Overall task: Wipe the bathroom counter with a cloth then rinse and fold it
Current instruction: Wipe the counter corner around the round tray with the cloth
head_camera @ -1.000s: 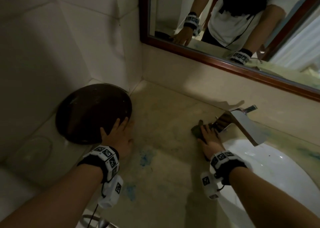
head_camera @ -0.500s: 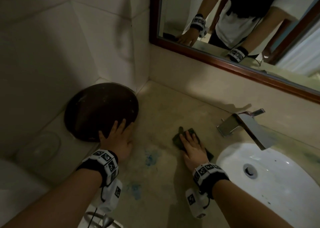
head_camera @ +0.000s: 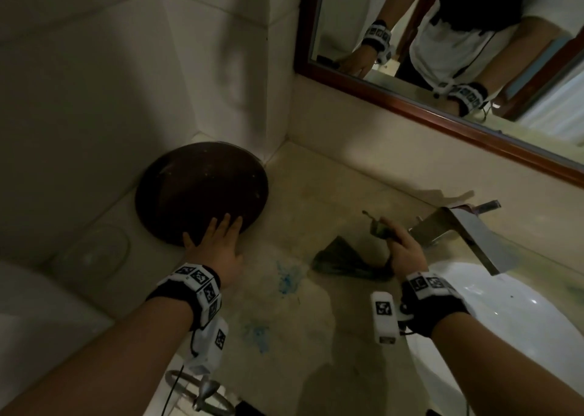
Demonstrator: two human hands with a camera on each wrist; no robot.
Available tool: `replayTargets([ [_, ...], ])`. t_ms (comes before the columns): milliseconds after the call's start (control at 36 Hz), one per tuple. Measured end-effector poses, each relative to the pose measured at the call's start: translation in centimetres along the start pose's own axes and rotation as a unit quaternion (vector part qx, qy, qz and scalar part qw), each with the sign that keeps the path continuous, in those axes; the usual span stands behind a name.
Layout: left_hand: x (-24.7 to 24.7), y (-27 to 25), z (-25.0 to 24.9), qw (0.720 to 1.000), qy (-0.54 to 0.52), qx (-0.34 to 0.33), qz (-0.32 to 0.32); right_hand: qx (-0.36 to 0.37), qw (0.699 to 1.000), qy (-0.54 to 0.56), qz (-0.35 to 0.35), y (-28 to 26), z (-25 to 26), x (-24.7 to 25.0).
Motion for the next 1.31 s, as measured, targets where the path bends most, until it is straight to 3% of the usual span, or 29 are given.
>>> replayTargets([
  [56, -0.1, 0.0, 0.2, 1.000, 0.002, 0.003, -0.003, -0.017, 0.999, -0.017, 0.021, 0.1, -0.3, -0.4],
  [139, -0.4, 0.0, 0.6, 1.000, 0.011, 0.003, -0.004, -0.023, 0.975, -0.169, 0.139, -0.5, -1.2, -3.2],
  [194, -0.5, 0.0, 0.7, 1.000, 0.023, 0.001, -0.005, 0.030, 0.938, -0.281, 0.198, -1.5, -1.8, -5.4],
  [250, -0.6, 0.0, 0.9, 1.000, 0.027, 0.001, -0.009, 0.077, 0.922, -0.315, 0.211, -2.3, -2.1, -6.9],
  [333, -0.6, 0.0, 1.1, 1.000, 0.026, 0.004, -0.015, 0.067, 0.942, -0.267, 0.193, -2.4, -2.1, -6.9],
  [444, -0.4, 0.1, 1.0, 1.000, 0.017, 0.006, -0.015, 0.023, 0.988, -0.108, 0.110, -1.8, -1.4, -5.1],
  [528, -0.5, 0.1, 1.0, 1.000, 0.018, 0.006, -0.018, 0.070, 0.986, -0.091, 0.125, -2.2, -0.3, -5.0],
  [583, -0.5, 0.0, 1.0, 1.000, 0.020, 0.005, -0.021, 0.121, 0.952, -0.187, 0.208, -3.1, -0.1, -6.6],
  [611, -0.5, 0.0, 1.0, 1.000, 0.021, 0.004, -0.021, 0.153, 0.920, -0.265, 0.246, -3.5, -0.4, -7.5],
  [667, -0.5, 0.1, 1.0, 1.000, 0.023, 0.003, -0.020, 0.203, 0.853, -0.396, 0.274, -3.9, -1.4, -8.7],
  [694, -0.5, 0.1, 1.0, 1.000, 0.023, 0.003, -0.020, 0.211, 0.840, -0.422, 0.267, -3.9, -1.8, -8.9],
  [944, -0.4, 0.0, 0.7, 1.000, 0.006, 0.000, -0.020, 0.182, 0.869, -0.388, 0.247, -3.5, -1.0, -7.3],
  [1028, -0.4, 0.1, 0.7, 1.000, 0.008, 0.000, -0.016, 0.159, 0.930, -0.294, 0.154, -2.2, -0.4, -5.0],
  [1111, -0.3, 0.1, 0.7, 1.000, 0.009, 0.001, -0.014, 0.055, 0.976, -0.209, 0.032, -0.5, -0.2, -1.4],
  [1222, -0.3, 0.2, 0.7, 1.000, 0.013, 0.001, -0.011, -0.009, 0.978, -0.206, -0.040, 2.6, -1.2, 1.2],
  [1306, -0.5, 0.2, 0.9, 1.000, 0.017, 0.002, -0.010, -0.048, 0.969, -0.243, -0.001, 4.2, -2.8, 0.0],
])
Point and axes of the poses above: each hand's wrist, its own y-axis towards the middle knuckle, its own x-axis out of the back of the hand, z = x × y, the point moved 5 cm from there along y, towards the middle knuckle, and after that the axes turned 1 degree about -x, right-handed, at the moved point
